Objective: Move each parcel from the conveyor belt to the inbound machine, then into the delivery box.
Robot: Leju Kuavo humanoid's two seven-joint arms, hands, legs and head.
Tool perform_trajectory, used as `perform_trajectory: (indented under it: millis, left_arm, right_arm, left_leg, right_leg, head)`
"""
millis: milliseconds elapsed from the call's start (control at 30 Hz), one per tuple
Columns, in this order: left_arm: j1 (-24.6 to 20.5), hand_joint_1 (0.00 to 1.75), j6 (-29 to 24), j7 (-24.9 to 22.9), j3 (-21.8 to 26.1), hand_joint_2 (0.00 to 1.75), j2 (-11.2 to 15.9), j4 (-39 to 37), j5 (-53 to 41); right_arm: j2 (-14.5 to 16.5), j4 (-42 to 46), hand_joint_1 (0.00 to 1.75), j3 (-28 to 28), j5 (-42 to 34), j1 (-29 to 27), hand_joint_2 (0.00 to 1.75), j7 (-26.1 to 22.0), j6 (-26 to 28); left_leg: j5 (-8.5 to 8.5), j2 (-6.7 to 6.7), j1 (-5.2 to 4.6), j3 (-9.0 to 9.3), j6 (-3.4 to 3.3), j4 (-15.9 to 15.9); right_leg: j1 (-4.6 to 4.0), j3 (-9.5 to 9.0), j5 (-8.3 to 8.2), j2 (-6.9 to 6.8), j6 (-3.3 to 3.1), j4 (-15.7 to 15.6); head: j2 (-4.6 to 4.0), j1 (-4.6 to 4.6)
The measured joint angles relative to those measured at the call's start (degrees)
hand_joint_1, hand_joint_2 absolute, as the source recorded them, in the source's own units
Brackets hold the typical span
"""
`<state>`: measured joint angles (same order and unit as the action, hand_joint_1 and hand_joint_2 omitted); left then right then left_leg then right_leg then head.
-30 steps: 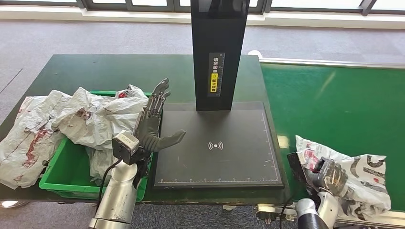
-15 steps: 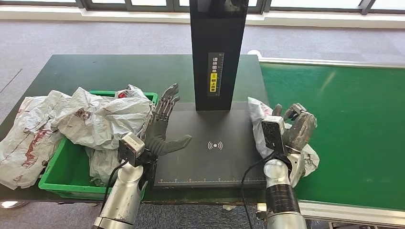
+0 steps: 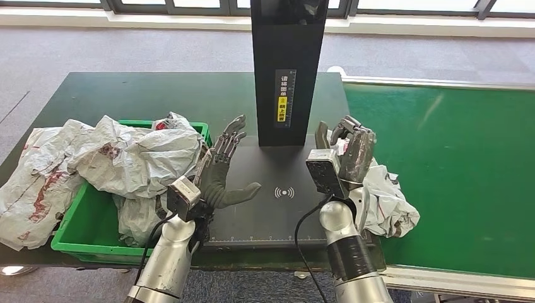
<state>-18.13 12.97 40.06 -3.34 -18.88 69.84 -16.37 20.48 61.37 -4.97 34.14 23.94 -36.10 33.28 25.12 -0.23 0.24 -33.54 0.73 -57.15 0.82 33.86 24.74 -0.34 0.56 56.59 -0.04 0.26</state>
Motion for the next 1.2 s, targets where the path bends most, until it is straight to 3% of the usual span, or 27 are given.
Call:
perform_trajectory:
  millis: [167, 200, 300, 333, 367, 500, 600, 700, 867, 1200]
  left_arm:
    - [-0.03, 0.00, -0.09, 0.00, -0.02, 1.75, 0.00, -0.33, -0.02]
    - [-0.05, 0.00, -0.09, 0.00, -0.03, 1.75, -0.01, -0.43, -0.03]
    - [-0.12, 0.00, -0.26, 0.00, -0.12, 1.75, -0.07, -0.74, -0.07]
    - [-0.15, 0.00, -0.39, 0.00, -0.17, 1.75, -0.08, -0.86, -0.07]
    - [-0.18, 0.00, -0.56, 0.00, -0.27, 1.75, -0.09, -0.96, -0.06]
    - [-0.28, 0.00, -1.13, 0.00, -0.80, 1.75, -0.09, -1.22, -0.03]
    - [-0.28, 0.00, -1.30, 0.00, -0.85, 1.75, -0.09, -1.30, -0.26]
    - [-0.26, 0.00, -1.50, 0.00, -0.85, 1.75, -0.09, -1.30, -0.56]
    - [-0.26, 0.00, -1.66, 0.00, -0.85, 1.75, -0.09, -1.27, -0.68]
    - [-0.12, 0.00, -2.23, -0.04, -0.85, 1.75, -0.09, -0.38, -0.78]
  right_arm:
    - [0.00, -0.46, 1.75, -0.80, -0.12, 0.03, 1.75, 0.09, -0.60]
    - [0.00, -0.63, 1.59, -1.10, -0.20, 0.06, 1.75, 0.23, -1.21]
    - [0.02, -2.27, 0.28, -2.97, -0.74, 0.54, 1.75, 1.07, -2.29]
    - [0.02, -3.26, 0.00, -3.96, -0.57, 0.84, 1.75, 1.59, -1.66]
    - [0.02, -4.32, 0.00, -5.01, 0.21, 1.20, 1.75, 2.39, -0.48]
    - [-0.02, -7.45, 0.00, -6.66, 12.62, 1.99, 0.00, 9.48, 5.50]
    - [-0.08, -7.55, 0.00, -2.46, 25.80, 1.10, 0.00, 14.27, 6.55]
    - [-0.17, -6.50, 0.00, 4.84, 34.04, -0.80, 0.00, 16.43, 6.70]
    - [-0.40, -4.96, 0.00, 13.63, 36.95, -2.71, 0.00, 16.51, 6.76]
    - [-1.04, -2.61, 0.00, 20.21, 44.80, -4.67, 0.00, 24.27, 6.76]
  left_leg:
    - [0.00, 0.00, 0.00, 0.00, 0.00, 0.00]
    - [0.00, 0.00, 0.00, 0.00, 0.00, 0.00]
    - [0.00, 0.01, 0.00, 0.00, 0.00, 0.00]
    - [0.00, 0.02, 0.00, 0.00, 0.00, 0.00]
    - [0.00, 0.02, 0.00, 0.00, 0.01, 0.00]
    - [-0.02, -0.01, 0.00, 0.01, 0.03, -0.01]
    - [-0.02, -0.02, 0.00, 0.01, 0.02, -0.02]
    - [0.00, -0.09, -0.02, -0.03, 0.00, -0.03]
    - [0.01, 0.00, -0.05, -0.05, -0.01, -0.03]
    - [0.00, 0.00, -0.01, -0.05, 0.00, -0.01]
  right_leg:
    - [0.00, -0.01, 0.00, 0.00, 0.00, 0.00]
    - [0.00, -0.01, 0.00, 0.00, 0.00, 0.00]
    - [0.00, 0.00, 0.00, 0.01, 0.00, 0.00]
    - [0.00, 0.00, 0.00, 0.01, 0.00, 0.00]
    - [0.00, 0.00, 0.00, 0.01, 0.00, 0.00]
    - [0.00, 0.03, 0.00, -0.01, 0.00, 0.00]
    - [0.01, 0.03, 0.00, -0.02, 0.00, -0.01]
    - [0.02, 0.00, 0.00, -0.10, 0.00, -0.03]
    - [0.04, 0.05, -0.02, 0.00, 0.02, -0.04]
    - [0.01, 0.07, -0.01, 0.02, 0.01, -0.03]
  head:
    - [0.00, 0.00]
    - [0.00, 0.00]
    - [-0.01, 0.00]
    - [-0.01, 0.00]
    - [-0.01, 0.00]
    - [-0.01, 0.00]
    - [-0.01, 0.00]
    - [-0.01, 0.01]
    - [0.00, 0.00]
    - [-0.01, 0.00]
